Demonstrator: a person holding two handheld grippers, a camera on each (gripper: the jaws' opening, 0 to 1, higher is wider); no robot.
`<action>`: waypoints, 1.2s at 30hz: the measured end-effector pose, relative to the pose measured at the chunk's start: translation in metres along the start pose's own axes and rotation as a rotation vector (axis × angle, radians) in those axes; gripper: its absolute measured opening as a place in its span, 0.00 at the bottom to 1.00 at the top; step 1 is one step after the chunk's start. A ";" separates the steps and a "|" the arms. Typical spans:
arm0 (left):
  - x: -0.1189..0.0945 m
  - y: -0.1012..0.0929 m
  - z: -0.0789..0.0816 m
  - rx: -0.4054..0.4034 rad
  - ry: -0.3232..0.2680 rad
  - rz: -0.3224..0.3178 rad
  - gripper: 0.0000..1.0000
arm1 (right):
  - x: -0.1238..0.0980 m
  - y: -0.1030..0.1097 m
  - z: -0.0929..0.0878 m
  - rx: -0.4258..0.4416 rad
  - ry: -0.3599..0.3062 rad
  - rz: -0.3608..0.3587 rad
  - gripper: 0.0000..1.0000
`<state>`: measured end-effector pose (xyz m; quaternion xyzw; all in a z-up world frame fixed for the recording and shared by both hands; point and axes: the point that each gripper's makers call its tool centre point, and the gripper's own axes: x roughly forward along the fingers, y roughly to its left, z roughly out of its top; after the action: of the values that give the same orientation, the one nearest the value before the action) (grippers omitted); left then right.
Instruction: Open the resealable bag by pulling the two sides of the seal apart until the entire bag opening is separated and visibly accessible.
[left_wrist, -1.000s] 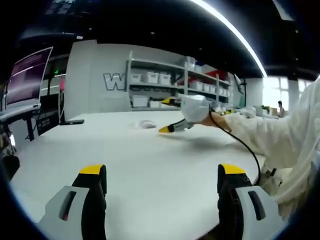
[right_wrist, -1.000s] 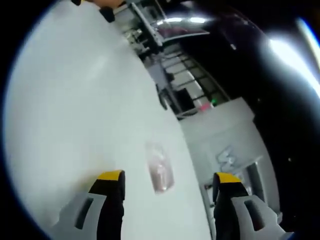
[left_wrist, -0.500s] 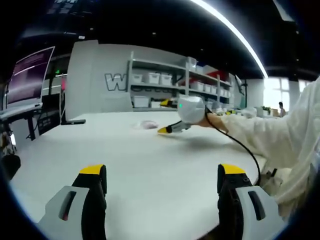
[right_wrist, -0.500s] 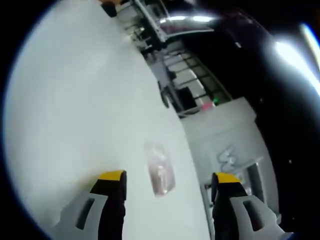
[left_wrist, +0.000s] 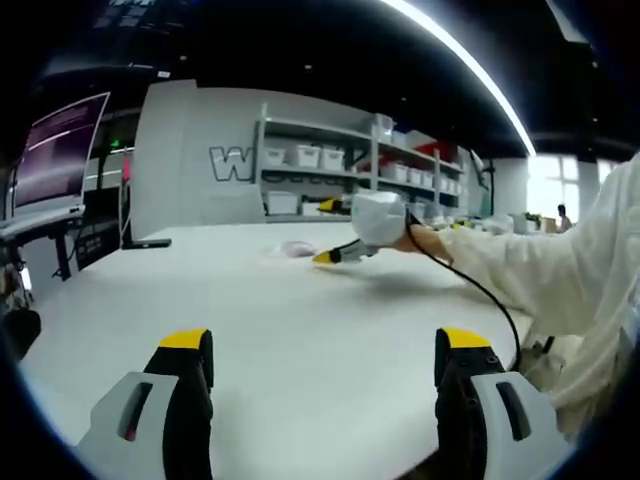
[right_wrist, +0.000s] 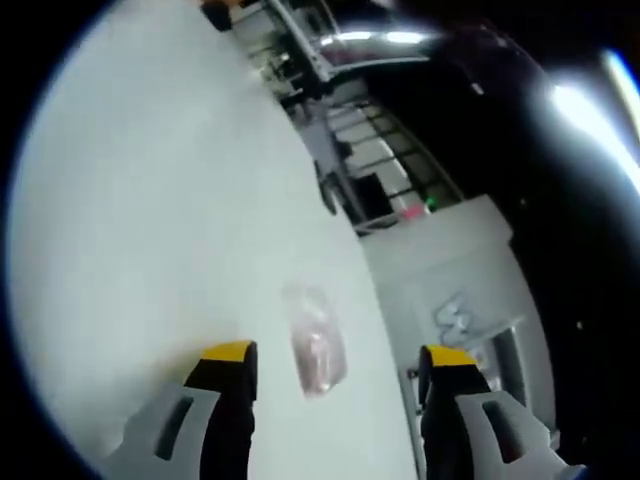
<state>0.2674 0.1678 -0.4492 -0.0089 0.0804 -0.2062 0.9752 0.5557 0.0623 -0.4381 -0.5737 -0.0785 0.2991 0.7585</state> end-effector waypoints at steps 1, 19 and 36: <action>0.000 0.000 0.000 0.000 0.001 0.000 0.91 | 0.001 0.001 0.000 -0.009 0.000 0.003 0.63; 0.001 0.001 0.001 -0.010 -0.006 0.000 0.91 | 0.018 0.002 -0.002 -0.042 0.021 0.008 0.61; 0.002 0.005 -0.004 -0.020 0.002 0.006 0.91 | 0.031 0.009 0.000 -0.065 0.028 0.018 0.52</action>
<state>0.2706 0.1716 -0.4536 -0.0185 0.0833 -0.2026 0.9755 0.5780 0.0806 -0.4532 -0.6028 -0.0725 0.2952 0.7377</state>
